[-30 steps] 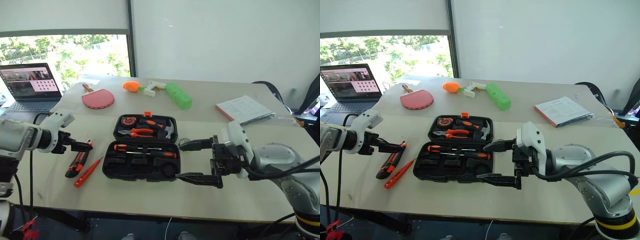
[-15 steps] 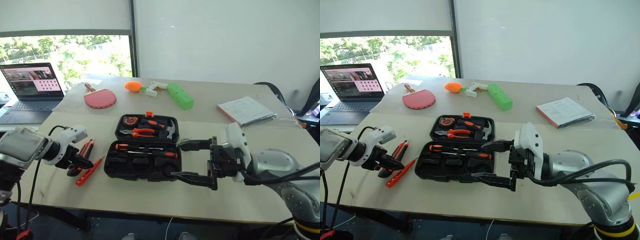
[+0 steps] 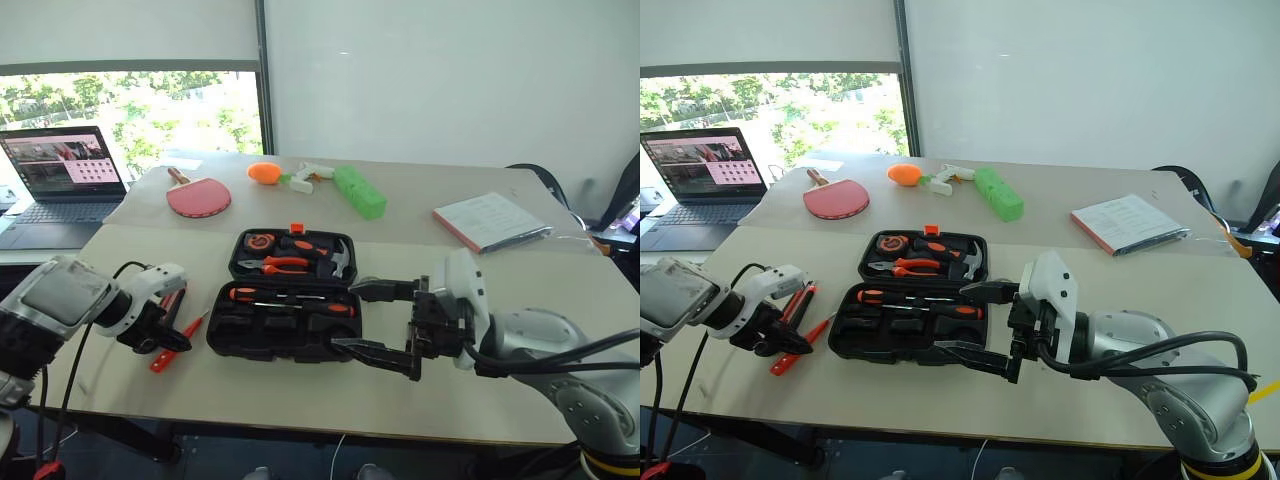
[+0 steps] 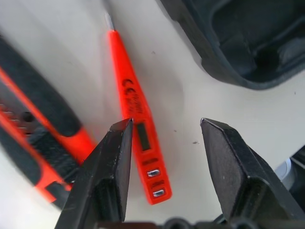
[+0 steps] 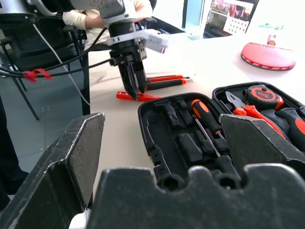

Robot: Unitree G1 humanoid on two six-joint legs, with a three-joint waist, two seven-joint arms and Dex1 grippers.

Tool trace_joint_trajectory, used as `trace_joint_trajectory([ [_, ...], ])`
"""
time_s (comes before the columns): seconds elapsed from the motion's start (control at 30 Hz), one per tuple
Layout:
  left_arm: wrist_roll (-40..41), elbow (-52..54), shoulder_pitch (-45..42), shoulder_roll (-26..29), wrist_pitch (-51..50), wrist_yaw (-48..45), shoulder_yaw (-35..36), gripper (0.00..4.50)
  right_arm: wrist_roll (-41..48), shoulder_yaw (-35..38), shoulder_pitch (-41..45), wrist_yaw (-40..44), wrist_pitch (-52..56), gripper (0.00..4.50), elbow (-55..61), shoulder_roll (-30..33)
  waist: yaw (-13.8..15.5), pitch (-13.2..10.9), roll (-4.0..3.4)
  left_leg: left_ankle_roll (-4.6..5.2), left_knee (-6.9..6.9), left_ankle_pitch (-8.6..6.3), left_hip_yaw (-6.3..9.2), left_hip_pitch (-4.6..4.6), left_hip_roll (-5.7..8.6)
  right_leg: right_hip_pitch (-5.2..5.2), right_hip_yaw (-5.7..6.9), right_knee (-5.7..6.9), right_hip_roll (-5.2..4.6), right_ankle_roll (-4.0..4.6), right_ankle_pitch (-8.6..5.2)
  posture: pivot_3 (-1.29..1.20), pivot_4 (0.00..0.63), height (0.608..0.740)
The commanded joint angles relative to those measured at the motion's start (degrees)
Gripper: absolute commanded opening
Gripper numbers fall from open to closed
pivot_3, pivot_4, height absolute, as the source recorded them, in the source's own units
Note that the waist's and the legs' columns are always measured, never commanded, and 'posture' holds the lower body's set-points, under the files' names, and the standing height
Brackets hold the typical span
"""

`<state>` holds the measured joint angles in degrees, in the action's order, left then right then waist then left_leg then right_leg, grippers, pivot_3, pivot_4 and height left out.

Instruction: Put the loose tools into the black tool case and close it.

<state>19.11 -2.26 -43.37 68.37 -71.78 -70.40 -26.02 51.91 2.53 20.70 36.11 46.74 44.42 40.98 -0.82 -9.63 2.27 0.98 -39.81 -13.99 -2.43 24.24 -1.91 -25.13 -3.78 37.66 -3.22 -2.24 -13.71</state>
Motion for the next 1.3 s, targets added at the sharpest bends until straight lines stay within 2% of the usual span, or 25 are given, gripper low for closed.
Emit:
trace_joint_trajectory([
  [0.03, -0.34, 2.18, 1.01, 1.01, -1.73, -0.01, -0.44, 2.42, 1.30, 0.25, -0.26, -0.75, -0.36, 4.50, 2.15, 0.03, 0.00, 0.00, 0.00, 0.00, 0.00, 0.00, 0.00, -0.01, 0.00, 0.01, 0.00, 0.00, 0.00, 0.00, 0.00, 0.00, 0.150, 0.738],
  [0.3, -2.44, 1.15, 0.66, 0.88, -1.36, 0.53, -1.08, 2.42, 1.59, 0.40, -1.01, -0.97, -0.76, 4.50, 2.41, 0.50, -0.11, 0.01, -0.02, 0.00, 0.00, 0.00, 0.00, -0.09, 0.00, 0.05, -0.02, 0.04, 0.01, 0.00, 0.00, 0.00, 0.150, 0.738],
  [0.47, 0.48, -1.13, -3.22, -1.63, -5.65, 0.50, 2.72, 2.42, 1.41, 0.11, -1.68, -0.97, -1.17, 4.50, 2.32, 0.25, -0.02, 0.01, -0.01, 0.00, -0.02, 0.00, 0.00, -0.08, 0.00, 0.06, -0.02, 0.06, 0.02, 0.00, 0.00, 0.00, 0.150, 0.738],
  [0.63, 1.85, -3.02, -7.13, -1.71, -8.52, 0.34, 2.87, 2.42, 0.71, -1.09, -1.80, -0.82, -1.68, 4.50, 1.94, -0.32, 0.03, 0.00, 0.02, 0.01, -0.04, 0.00, 0.04, -0.02, 0.01, 0.05, 0.00, 0.01, 0.01, -0.01, 0.00, 0.00, 0.150, 0.738],
  [0.83, 0.40, -0.92, -3.49, 2.48, -5.91, -0.12, -0.47, 2.42, 0.26, -1.61, -1.93, -0.73, -2.23, 4.50, 1.68, -0.59, -0.40, 0.00, 0.02, 0.01, 0.01, 0.00, 0.04, -0.04, -0.01, 0.01, -0.02, 0.03, 0.03, 0.00, -0.01, 0.00, 0.150, 0.738],
  [1.3, -0.45, -1.57, 0.25, -1.43, -4.54, 2.79, -1.47, 2.42, 0.24, -2.37, -1.94, -2.02, -1.71, 4.50, 2.05, -2.01, 0.18, 0.01, 0.01, 0.01, -0.04, 0.00, 0.04, -0.05, 0.02, 0.05, -0.01, 0.05, 0.01, -0.01, 0.00, 0.00, 0.150, 0.738],
])
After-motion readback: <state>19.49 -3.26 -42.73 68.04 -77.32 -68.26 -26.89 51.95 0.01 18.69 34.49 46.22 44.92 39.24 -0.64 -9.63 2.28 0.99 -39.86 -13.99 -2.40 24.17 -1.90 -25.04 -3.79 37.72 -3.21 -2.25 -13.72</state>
